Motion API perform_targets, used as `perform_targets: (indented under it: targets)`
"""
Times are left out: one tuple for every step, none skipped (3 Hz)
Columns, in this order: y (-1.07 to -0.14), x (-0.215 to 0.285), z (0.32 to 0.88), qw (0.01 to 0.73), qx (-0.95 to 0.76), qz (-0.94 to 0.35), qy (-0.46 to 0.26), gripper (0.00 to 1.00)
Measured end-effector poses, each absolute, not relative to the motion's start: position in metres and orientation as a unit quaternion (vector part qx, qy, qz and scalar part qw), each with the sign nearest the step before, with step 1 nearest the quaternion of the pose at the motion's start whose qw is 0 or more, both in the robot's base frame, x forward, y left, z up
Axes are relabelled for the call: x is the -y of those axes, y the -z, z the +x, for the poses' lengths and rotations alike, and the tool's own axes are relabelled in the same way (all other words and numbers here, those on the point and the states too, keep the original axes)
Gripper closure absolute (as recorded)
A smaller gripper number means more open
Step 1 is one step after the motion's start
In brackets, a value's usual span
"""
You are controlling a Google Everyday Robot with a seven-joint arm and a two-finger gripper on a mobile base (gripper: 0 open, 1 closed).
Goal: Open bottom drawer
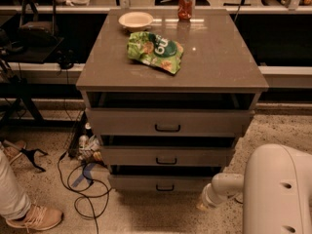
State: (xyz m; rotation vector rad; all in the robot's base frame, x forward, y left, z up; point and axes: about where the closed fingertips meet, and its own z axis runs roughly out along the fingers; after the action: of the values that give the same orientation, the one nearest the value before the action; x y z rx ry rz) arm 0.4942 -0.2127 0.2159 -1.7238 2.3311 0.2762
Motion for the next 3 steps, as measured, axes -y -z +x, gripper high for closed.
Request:
perform_targets:
  targets:
    - [-0.215,0.212,0.493,0.113,-0.795,-0.588,-0.095,0.63]
    - [-0.210,0.211,0.505,0.121,-0.787,-0.597,-0.095,0.40]
    - [-0.203,0.209,0.534,0.149,-0.765,-0.621,-0.082,0.17]
